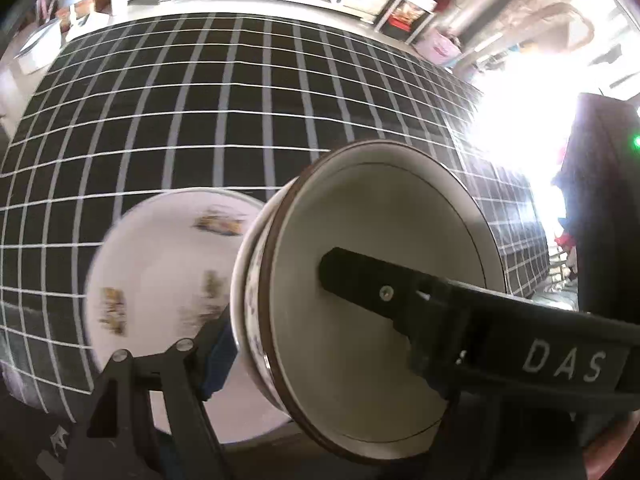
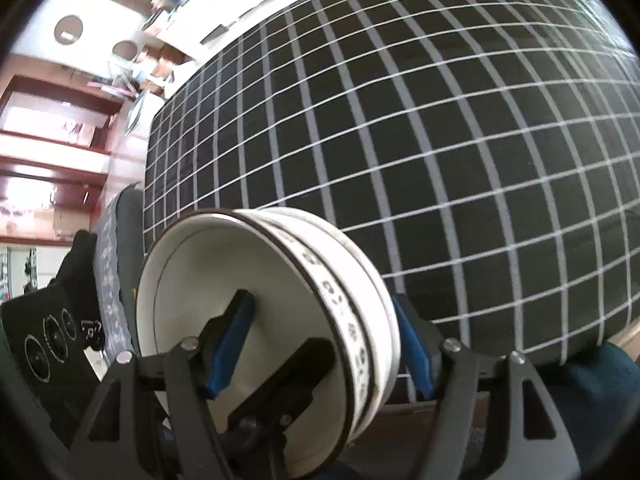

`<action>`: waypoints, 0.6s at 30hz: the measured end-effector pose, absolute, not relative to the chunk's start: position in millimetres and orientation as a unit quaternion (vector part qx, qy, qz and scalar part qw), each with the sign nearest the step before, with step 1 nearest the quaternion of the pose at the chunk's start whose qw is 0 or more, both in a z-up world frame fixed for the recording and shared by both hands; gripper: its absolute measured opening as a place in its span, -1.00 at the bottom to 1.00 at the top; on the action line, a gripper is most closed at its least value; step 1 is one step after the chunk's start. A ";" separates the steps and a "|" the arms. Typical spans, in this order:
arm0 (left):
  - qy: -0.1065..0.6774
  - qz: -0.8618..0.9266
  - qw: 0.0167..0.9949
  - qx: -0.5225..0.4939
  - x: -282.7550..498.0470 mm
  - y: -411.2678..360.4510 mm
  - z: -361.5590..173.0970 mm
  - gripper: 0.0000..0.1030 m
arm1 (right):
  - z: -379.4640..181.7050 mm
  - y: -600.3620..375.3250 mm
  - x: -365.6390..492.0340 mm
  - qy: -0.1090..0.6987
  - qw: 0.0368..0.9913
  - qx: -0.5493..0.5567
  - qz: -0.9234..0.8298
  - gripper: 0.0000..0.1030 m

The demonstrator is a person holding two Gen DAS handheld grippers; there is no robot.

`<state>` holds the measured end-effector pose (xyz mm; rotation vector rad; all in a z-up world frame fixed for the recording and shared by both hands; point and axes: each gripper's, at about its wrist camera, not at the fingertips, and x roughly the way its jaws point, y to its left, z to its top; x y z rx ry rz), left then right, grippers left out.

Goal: Organize plates and bowls
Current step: 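Lift the bowl stack with the right tool and carry it over the plates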

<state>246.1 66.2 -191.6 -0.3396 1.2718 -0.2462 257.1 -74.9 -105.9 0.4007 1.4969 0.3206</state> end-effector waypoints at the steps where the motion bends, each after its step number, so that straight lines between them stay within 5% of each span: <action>1: 0.589 -0.110 0.784 -0.160 244.1 72.4 -192.0 0.45 | -107.7 -67.5 258.7 0.674 0.702 0.177 0.147 0.42; 18: 0.596 -0.085 0.771 -0.209 247.0 117.1 -230.5 0.45 | -134.7 -16.7 269.0 0.699 0.687 0.122 0.154 0.42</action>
